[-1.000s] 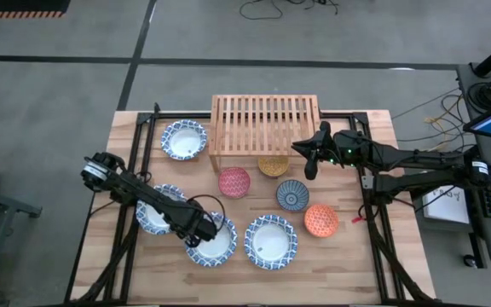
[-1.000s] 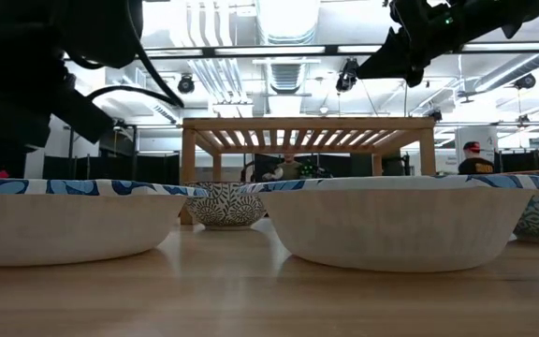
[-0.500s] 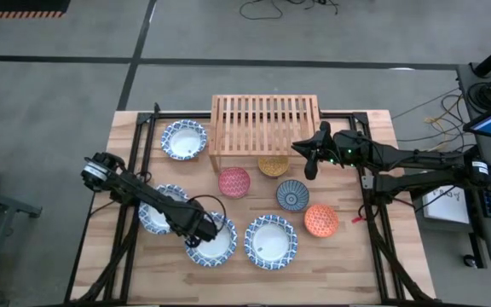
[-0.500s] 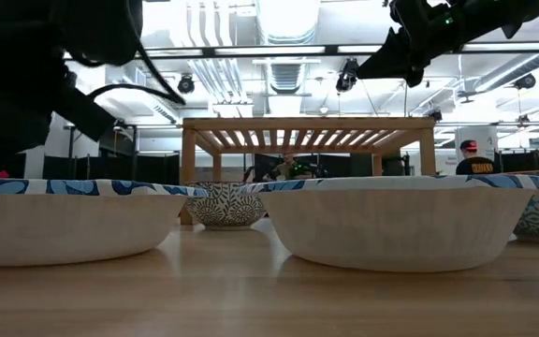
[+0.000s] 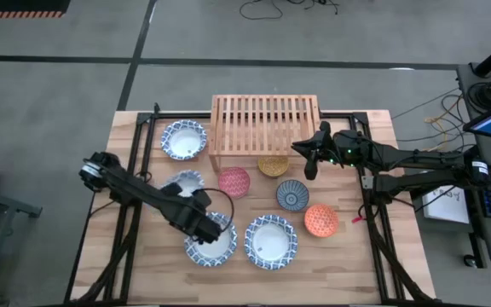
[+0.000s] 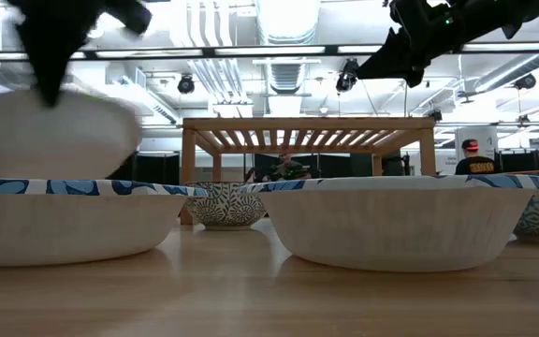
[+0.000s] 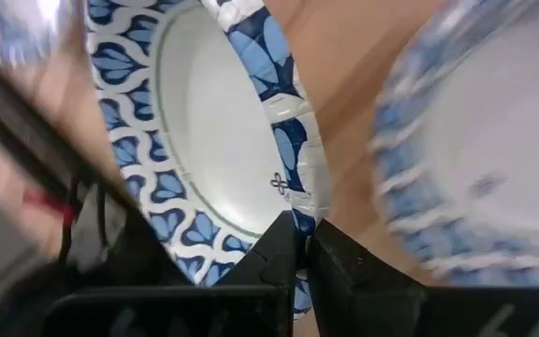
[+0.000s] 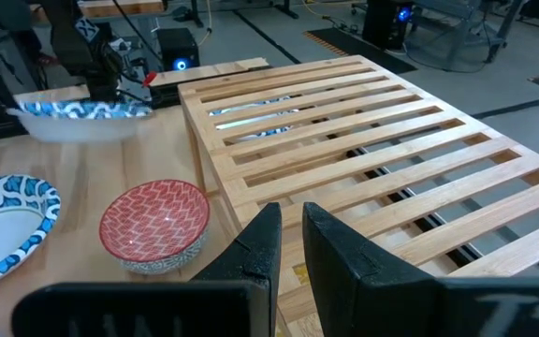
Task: Place and stack bowls onto a shelf
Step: Put the middle left white bowl on the shelf
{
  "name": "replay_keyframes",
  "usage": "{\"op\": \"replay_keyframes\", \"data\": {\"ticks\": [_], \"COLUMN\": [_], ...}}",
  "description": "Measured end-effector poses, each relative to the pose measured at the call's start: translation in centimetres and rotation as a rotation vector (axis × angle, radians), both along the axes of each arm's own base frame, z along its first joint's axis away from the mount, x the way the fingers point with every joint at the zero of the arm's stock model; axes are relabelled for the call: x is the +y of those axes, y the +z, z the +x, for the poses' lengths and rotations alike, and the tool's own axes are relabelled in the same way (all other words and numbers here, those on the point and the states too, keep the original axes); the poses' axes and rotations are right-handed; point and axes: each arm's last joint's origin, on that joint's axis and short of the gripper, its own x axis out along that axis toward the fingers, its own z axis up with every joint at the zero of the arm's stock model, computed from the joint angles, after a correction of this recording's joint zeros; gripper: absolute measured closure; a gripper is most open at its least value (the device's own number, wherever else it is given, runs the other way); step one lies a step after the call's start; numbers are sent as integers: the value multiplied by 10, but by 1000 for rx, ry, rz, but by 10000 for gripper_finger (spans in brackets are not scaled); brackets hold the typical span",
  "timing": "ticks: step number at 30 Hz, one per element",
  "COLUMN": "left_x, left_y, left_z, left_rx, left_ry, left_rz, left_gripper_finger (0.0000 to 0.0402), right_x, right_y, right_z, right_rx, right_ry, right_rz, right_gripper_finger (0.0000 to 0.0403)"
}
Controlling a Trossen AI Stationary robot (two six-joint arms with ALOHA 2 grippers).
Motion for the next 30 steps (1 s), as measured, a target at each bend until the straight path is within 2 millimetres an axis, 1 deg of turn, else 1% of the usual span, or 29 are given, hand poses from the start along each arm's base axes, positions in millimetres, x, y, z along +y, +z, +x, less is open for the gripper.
{"op": "replay_keyframes", "data": {"ticks": [3,6,12,15,18,20,23,26,30], "left_x": [0,-2,0,5,17,27,47,70,102], "left_y": [27,54,108,133,151,158,160,155,139], "left_z": [8,15,19,18,19,21,26,33,44], "left_rx": [-118,-224,-400,-455,-482,-477,-425,-334,-195], "left_ry": [-36,-109,-276,-376,-426,-442,-462,-488,-530], "left_rz": [49,62,130,194,288,342,391,424,445], "left_gripper_finger": [402,402,401,401,401,401,401,401,401], "right_x": [0,0,0,0,0,0,0,0,0], "right_y": [0,0,0,0,0,0,0,0,0], "right_z": [0,0,0,0,0,0,0,0,0], "right_rx": [0,0,2,3,4,5,5,6,6], "right_ry": [0,0,2,2,3,3,4,5,5], "right_rz": [0,0,-6,-7,-11,-12,-14,-16,-17], "right_gripper_finger": [365,365,365,365,365,365,365,365,365]}}
